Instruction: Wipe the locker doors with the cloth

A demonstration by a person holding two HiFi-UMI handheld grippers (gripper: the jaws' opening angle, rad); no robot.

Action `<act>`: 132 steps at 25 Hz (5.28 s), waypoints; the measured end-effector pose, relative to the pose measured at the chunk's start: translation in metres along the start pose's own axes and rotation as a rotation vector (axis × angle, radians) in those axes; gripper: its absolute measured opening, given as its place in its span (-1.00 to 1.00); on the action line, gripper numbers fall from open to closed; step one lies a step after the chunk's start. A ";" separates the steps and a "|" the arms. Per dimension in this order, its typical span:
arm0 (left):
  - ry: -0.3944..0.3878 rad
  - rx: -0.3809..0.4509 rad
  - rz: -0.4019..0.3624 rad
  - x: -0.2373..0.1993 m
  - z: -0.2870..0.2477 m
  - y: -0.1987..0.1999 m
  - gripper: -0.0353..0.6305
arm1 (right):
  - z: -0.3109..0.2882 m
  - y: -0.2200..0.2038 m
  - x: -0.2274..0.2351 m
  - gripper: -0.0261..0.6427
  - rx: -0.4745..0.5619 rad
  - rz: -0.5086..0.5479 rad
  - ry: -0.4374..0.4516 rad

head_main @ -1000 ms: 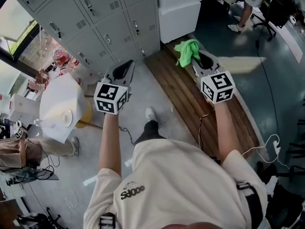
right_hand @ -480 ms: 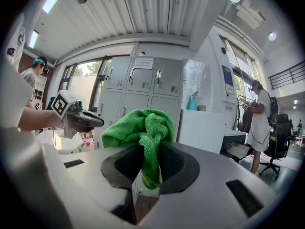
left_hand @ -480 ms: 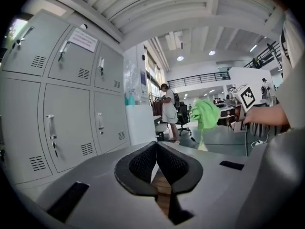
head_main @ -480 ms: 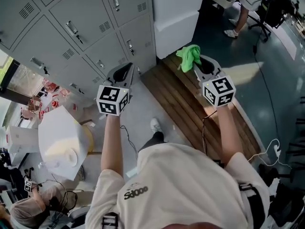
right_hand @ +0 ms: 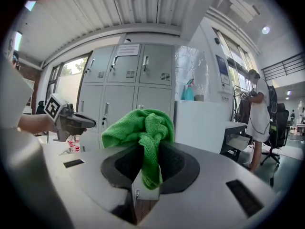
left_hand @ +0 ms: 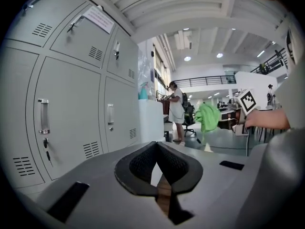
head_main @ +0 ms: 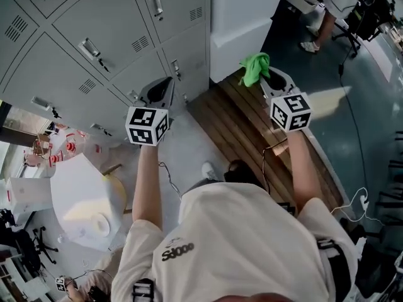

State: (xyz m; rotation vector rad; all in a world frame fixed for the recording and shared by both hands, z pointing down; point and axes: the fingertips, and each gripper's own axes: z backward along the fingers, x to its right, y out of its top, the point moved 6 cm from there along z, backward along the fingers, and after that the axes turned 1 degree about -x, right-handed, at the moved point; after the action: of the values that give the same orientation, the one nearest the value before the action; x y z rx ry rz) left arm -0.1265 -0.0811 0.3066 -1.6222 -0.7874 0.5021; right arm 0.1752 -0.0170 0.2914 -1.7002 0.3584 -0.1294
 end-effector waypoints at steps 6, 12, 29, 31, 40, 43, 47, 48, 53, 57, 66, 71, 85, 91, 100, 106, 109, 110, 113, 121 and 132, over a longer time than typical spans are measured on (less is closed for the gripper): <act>0.008 -0.013 0.021 -0.023 -0.018 -0.011 -0.84 | -0.035 -0.007 0.014 -0.72 -0.041 0.000 -0.026; 0.067 0.005 0.054 -0.048 -0.047 -0.022 -0.84 | -0.086 -0.029 0.039 -0.72 -0.094 0.004 -0.014; 0.195 -0.098 0.084 -0.121 -0.169 -0.049 -0.84 | -0.317 -0.090 0.100 -0.72 -0.182 0.090 0.115; 0.192 -0.108 0.085 -0.125 -0.179 -0.056 -0.84 | -0.341 -0.101 0.105 -0.72 -0.186 0.097 0.096; 0.207 -0.159 0.133 -0.136 -0.187 -0.087 -0.84 | -0.441 -0.144 0.105 -0.72 -0.295 0.144 0.080; 0.221 -0.170 0.146 -0.139 -0.179 -0.097 -0.84 | -0.463 -0.148 0.098 -0.72 -0.301 0.149 0.082; 0.237 -0.189 0.158 -0.144 -0.174 -0.109 -0.84 | -0.475 -0.152 0.096 -0.72 -0.302 0.124 0.060; 0.240 -0.189 0.163 -0.146 -0.174 -0.111 -0.84 | -0.475 -0.153 0.095 -0.71 -0.300 0.114 0.056; 0.251 -0.177 0.187 -0.149 -0.172 -0.113 -0.84 | -0.473 -0.144 0.069 -0.72 -0.299 0.132 0.078; 0.247 -0.171 0.182 -0.142 -0.168 -0.112 -0.84 | -0.469 -0.138 0.042 -0.72 -0.287 0.142 0.126; 0.274 -0.204 0.182 -0.142 -0.142 -0.121 -0.84 | -0.470 -0.138 -0.042 -0.71 -0.291 0.115 0.319; 0.294 -0.223 0.197 -0.144 -0.130 -0.132 -0.84 | -0.476 -0.150 -0.080 -0.72 -0.351 0.101 0.441; 0.295 -0.274 0.206 -0.146 -0.144 -0.162 -0.84 | -0.506 -0.234 -0.082 -0.71 -0.527 0.142 0.529; 0.255 -0.285 0.206 -0.138 -0.170 -0.165 -0.84 | -0.513 -0.249 -0.028 -0.71 -0.561 0.138 0.440; 0.216 -0.303 0.200 -0.137 -0.202 -0.163 -0.84 | -0.516 -0.262 0.058 -0.71 -0.572 0.075 0.278; 0.195 -0.314 0.228 -0.140 -0.232 -0.181 -0.84 | -0.524 -0.293 0.072 -0.71 -0.599 0.061 0.278; 0.181 -0.316 0.244 -0.141 -0.248 -0.194 -0.84 | -0.533 -0.311 0.063 -0.71 -0.614 0.069 0.289; 0.174 -0.316 0.250 -0.140 -0.253 -0.198 -0.84 | -0.536 -0.318 0.062 -0.71 -0.620 0.054 0.287; 0.162 -0.328 0.264 -0.136 -0.260 -0.214 -0.84 | -0.541 -0.338 0.056 -0.71 -0.628 0.023 0.304; 0.191 -0.356 0.337 -0.149 -0.249 -0.255 -0.84 | -0.549 -0.362 -0.009 -0.71 -0.644 -0.005 0.427; 0.211 -0.432 0.375 -0.132 -0.283 -0.300 -0.84 | -0.570 -0.441 -0.074 -0.71 -0.703 0.069 0.554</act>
State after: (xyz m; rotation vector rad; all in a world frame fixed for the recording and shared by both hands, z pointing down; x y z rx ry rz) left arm -0.0817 -0.3503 0.6433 -2.2048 -0.4484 0.4301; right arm 0.0130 -0.4787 0.8253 -2.3284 0.9576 -0.4711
